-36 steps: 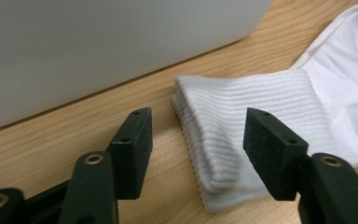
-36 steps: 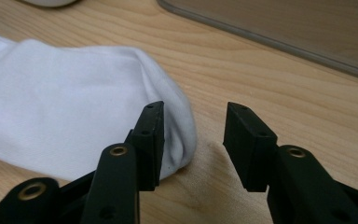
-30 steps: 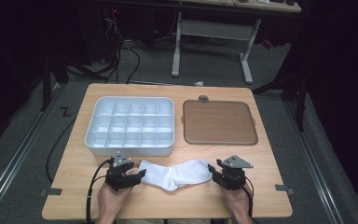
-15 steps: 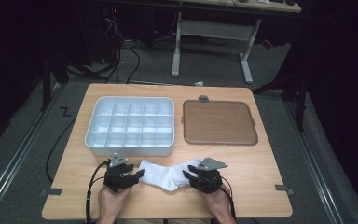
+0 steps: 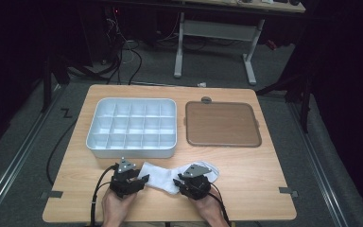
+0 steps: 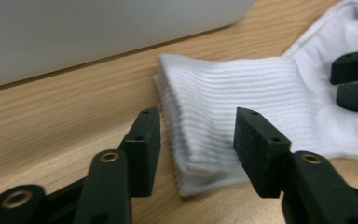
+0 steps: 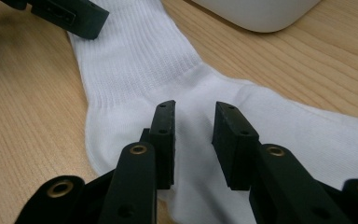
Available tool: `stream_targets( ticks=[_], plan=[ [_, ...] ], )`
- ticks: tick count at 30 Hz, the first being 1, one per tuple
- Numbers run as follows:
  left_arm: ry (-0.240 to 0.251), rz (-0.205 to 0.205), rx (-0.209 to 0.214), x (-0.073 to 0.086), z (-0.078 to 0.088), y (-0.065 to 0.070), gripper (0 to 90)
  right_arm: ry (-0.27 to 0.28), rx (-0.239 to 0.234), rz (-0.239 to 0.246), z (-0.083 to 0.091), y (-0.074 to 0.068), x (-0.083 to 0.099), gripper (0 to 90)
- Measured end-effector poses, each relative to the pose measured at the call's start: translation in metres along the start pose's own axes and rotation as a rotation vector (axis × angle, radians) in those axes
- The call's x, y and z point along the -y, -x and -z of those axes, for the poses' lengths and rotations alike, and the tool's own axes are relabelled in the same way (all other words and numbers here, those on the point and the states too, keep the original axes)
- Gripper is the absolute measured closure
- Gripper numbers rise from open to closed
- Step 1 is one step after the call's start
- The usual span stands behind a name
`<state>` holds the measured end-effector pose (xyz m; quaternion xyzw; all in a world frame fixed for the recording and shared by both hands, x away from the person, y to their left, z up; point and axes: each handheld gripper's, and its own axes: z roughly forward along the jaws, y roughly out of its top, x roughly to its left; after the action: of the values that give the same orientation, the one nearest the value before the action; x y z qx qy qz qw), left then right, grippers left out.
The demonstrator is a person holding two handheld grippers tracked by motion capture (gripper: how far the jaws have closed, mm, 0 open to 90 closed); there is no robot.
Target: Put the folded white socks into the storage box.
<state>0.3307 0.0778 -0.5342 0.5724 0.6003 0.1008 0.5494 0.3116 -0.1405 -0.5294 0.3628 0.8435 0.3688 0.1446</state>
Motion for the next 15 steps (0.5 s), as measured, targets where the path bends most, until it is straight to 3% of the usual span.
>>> stream_targets(
  ticks=[6, 10, 15],
  plan=[
    [-0.002, -0.018, -0.015, 0.0008, -0.0001, 0.0007, 64.2, 0.007, 0.016, 0.023, -0.0005, -0.0028, 0.001, 69.3],
    [-0.013, -0.002, -0.003, 0.0004, -0.0002, 0.0006, 74.3, 0.011, 0.017, 0.028, -0.0005, -0.0028, 0.0018, 69.2],
    [-0.012, 0.026, 0.015, -0.0016, 0.0007, -0.0016, 78.6, 0.014, 0.018, 0.032, -0.0004, -0.0032, 0.0023, 69.0]
  ],
)
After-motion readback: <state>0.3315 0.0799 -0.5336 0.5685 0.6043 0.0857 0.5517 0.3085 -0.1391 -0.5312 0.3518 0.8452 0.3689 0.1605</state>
